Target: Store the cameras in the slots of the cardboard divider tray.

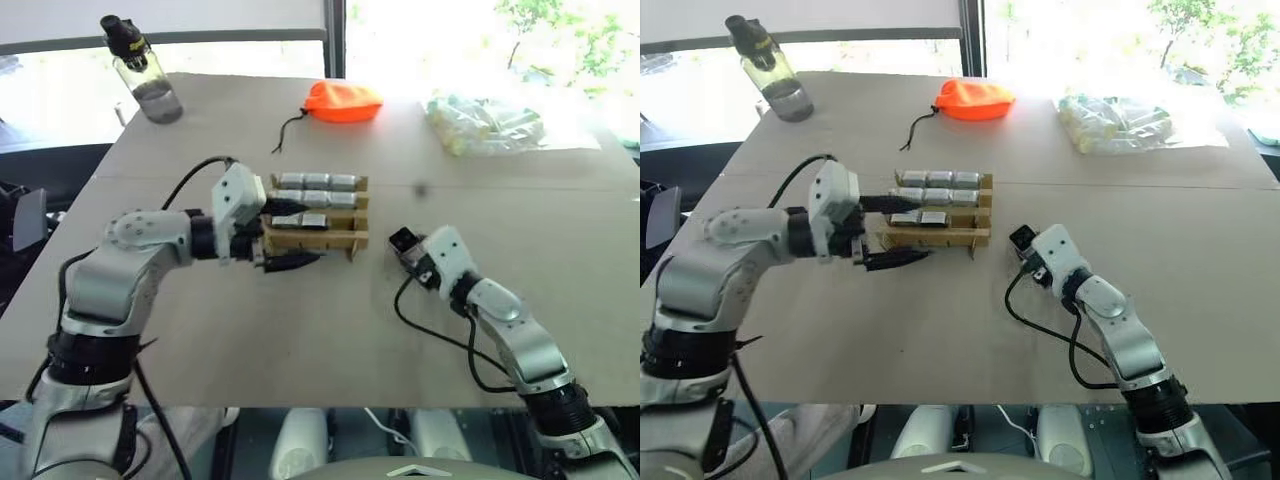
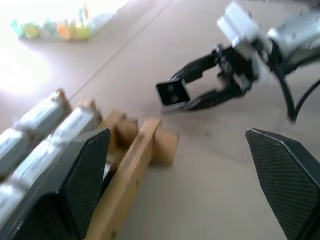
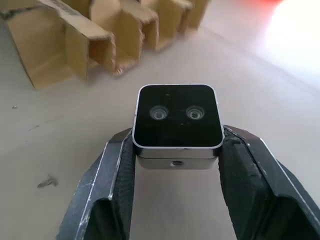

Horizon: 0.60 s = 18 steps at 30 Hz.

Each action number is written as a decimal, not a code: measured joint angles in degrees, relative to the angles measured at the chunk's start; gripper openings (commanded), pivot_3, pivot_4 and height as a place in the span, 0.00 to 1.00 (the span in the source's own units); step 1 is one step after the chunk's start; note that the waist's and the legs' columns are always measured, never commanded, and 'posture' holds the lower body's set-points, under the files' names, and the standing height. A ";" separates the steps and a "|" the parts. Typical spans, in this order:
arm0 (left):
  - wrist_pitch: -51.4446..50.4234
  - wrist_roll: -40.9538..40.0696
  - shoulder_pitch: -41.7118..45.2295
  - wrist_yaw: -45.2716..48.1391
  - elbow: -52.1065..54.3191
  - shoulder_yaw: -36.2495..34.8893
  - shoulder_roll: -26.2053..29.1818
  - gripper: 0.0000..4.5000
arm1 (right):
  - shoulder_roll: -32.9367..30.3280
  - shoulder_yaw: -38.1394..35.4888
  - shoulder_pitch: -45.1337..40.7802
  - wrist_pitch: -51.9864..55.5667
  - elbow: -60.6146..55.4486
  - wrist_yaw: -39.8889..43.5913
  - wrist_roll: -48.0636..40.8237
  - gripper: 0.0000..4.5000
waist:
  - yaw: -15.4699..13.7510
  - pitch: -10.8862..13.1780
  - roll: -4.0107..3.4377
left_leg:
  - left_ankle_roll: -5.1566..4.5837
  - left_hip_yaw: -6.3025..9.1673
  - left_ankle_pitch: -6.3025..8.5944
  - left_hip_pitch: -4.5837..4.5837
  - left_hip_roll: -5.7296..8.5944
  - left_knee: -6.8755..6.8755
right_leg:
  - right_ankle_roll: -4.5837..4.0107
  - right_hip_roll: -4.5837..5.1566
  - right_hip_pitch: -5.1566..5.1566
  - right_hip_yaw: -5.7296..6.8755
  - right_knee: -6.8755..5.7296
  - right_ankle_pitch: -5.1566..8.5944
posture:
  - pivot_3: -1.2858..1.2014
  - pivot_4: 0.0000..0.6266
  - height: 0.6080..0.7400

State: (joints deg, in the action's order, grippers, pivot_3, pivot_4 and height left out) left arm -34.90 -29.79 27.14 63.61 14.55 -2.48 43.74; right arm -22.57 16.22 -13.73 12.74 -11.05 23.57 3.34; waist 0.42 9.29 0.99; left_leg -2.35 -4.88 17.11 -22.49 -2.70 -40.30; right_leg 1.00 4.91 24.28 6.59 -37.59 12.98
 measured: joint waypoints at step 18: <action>7.50 8.31 19.44 15.46 -21.54 11.62 1.92 1.00 | -10.35 13.22 -28.24 -50.00 20.70 -6.61 37.03 0.41 | 0.24 0.02 -0.01 | 0.06 -0.56 -0.03 -0.08 -0.02 0.07 | 0.01 0.00 0.16 -0.06 0.03 0.01 | 0.52 0.24 0.89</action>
State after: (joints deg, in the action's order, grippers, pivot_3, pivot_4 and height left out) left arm -27.40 -21.48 46.58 79.07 -6.99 9.14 45.67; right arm -32.92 29.44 -41.97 -37.26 9.65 16.96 40.38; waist 0.67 9.32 0.98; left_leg -2.29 -5.44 17.07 -22.56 -2.72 -40.23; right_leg 1.00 4.91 24.44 6.53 -37.56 12.99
